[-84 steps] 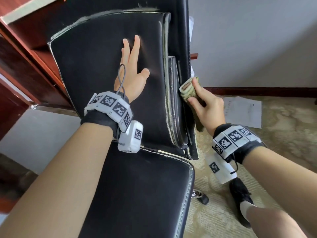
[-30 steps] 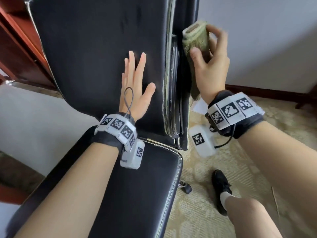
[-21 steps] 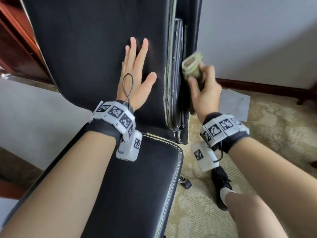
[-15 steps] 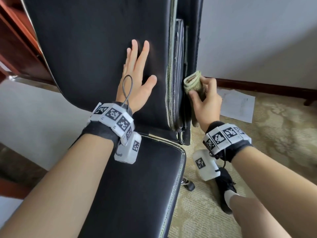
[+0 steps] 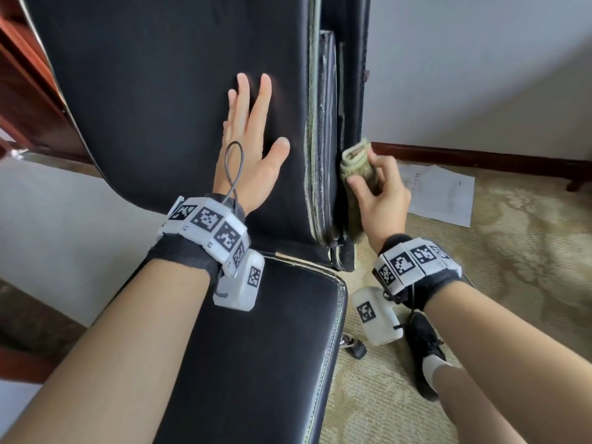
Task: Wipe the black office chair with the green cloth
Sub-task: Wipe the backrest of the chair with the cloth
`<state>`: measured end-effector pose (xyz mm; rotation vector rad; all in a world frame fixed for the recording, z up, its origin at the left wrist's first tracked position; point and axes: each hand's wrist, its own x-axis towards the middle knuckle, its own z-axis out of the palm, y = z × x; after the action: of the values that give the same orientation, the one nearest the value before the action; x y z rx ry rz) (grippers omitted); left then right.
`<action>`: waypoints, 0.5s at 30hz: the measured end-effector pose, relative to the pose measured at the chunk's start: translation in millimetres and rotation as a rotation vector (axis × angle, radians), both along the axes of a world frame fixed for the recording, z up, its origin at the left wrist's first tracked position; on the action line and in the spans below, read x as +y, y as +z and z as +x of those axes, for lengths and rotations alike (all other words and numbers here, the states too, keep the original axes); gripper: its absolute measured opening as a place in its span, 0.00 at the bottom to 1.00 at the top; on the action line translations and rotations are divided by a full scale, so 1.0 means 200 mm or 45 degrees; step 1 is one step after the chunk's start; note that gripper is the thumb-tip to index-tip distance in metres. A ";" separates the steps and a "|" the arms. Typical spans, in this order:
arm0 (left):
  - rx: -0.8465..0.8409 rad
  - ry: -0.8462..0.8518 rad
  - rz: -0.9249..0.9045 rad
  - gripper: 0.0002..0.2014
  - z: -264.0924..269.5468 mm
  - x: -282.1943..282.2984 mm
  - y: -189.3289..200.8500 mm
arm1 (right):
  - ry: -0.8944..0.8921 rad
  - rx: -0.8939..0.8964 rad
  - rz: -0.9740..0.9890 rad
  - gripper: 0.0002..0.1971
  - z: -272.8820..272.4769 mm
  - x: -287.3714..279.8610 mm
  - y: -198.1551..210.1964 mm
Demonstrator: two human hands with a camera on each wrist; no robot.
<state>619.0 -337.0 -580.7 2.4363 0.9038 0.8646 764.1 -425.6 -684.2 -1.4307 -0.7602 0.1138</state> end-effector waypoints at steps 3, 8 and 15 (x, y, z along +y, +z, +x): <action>-0.003 0.003 0.006 0.36 0.00 0.00 0.00 | 0.067 0.052 -0.059 0.12 -0.01 -0.03 -0.04; -0.028 -0.012 -0.002 0.36 -0.01 0.02 -0.01 | 0.071 0.004 0.148 0.15 0.00 0.00 0.22; -0.006 -0.027 -0.008 0.36 -0.02 0.02 -0.01 | 0.112 -0.130 0.247 0.18 0.05 0.04 0.46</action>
<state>616.0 -334.0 -582.2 2.4331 0.8766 0.8579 773.8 -418.0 -591.3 -1.2262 -0.8941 0.0339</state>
